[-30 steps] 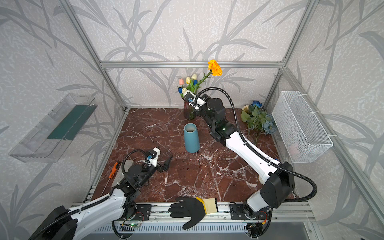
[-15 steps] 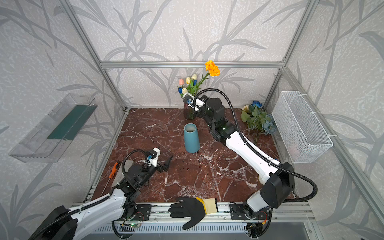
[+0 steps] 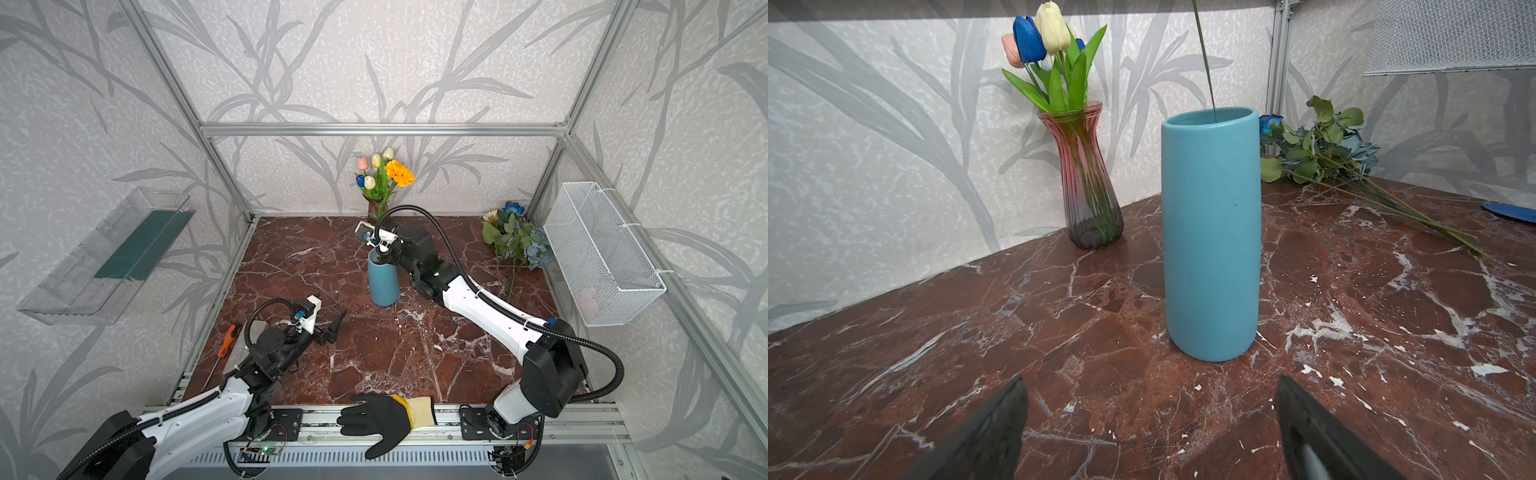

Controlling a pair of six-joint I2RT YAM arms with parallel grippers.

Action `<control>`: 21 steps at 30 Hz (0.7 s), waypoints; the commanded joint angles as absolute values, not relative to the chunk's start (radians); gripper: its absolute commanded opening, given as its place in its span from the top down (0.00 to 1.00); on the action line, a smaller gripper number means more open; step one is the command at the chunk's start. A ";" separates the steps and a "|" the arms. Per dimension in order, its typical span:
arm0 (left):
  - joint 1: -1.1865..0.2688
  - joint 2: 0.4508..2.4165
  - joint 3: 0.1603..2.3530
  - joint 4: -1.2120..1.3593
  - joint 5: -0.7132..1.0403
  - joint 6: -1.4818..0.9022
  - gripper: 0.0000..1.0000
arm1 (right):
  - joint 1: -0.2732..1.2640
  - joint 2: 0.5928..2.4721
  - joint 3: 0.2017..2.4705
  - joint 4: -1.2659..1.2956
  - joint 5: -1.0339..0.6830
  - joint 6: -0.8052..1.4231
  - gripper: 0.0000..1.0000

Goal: Arrange the flowers into the vase
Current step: 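Lower the orange flower stem into the teal vase with the right gripper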

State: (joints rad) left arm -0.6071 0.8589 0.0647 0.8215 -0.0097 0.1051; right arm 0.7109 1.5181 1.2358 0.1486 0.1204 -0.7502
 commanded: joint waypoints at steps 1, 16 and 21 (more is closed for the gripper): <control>-0.610 0.857 0.101 0.819 -0.022 0.120 0.08 | 0.727 1.502 1.199 0.163 0.095 -0.765 1.00; -0.611 0.865 0.106 0.821 -0.016 0.120 0.08 | 0.753 1.508 1.116 0.190 0.118 -0.755 0.97; -0.611 0.862 0.104 0.820 -0.020 0.118 0.08 | 0.757 1.517 1.109 0.195 0.135 -0.762 0.94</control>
State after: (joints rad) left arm -0.6071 0.8604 0.0780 0.8154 -0.0174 0.1055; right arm 0.7490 1.5177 1.1168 0.1638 0.1154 -0.7605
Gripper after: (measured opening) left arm 0.922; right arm 0.053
